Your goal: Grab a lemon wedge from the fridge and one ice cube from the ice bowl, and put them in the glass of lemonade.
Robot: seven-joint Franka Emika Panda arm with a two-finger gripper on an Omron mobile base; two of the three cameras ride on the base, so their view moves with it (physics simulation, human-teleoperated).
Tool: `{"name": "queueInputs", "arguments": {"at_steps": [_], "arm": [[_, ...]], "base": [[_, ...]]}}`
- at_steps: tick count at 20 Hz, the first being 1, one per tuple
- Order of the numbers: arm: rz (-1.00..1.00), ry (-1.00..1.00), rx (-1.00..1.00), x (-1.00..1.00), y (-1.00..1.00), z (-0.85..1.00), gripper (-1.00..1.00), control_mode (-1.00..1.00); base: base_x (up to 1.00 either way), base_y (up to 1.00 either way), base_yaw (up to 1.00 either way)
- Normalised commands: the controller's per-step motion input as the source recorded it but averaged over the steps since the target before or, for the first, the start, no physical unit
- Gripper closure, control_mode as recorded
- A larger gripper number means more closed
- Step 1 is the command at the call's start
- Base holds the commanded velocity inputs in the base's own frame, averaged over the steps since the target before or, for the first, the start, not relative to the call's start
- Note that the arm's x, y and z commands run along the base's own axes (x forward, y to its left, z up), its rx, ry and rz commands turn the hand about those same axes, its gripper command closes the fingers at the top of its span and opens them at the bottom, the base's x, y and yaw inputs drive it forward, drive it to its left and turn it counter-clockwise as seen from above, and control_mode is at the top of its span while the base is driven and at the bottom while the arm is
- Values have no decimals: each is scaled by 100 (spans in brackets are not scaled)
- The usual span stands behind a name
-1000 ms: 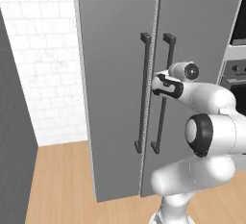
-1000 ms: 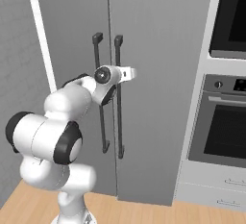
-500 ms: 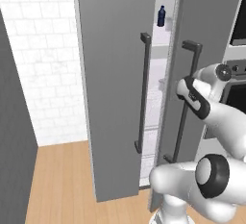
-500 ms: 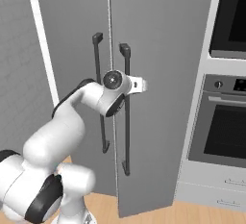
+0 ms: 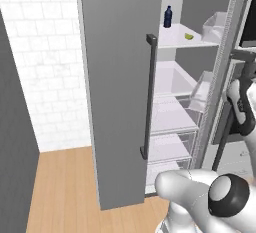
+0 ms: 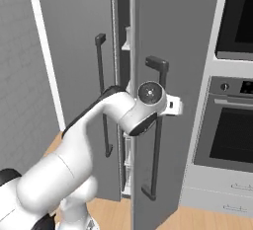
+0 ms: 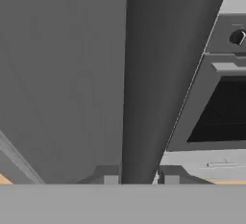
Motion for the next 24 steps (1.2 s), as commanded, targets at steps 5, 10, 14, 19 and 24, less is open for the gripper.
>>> {"name": "queueInputs", "arguments": {"at_steps": [5, 10, 14, 19, 24], "arm": [[-2, 4, 7, -100, -72, 22, 100, -100], [3, 0, -2, -97, 7, 54, 100, -100], [13, -5, -19, -67, 83, 32, 100, -100], [19, -3, -35, -8, 100, 2, 100, -100], [8, 4, -35, 36, 100, 0, 100, -100]], "base": [[0, 0, 0], [0, 0, 0], [0, 0, 0], [0, 0, 0], [0, 0, 0]]}}
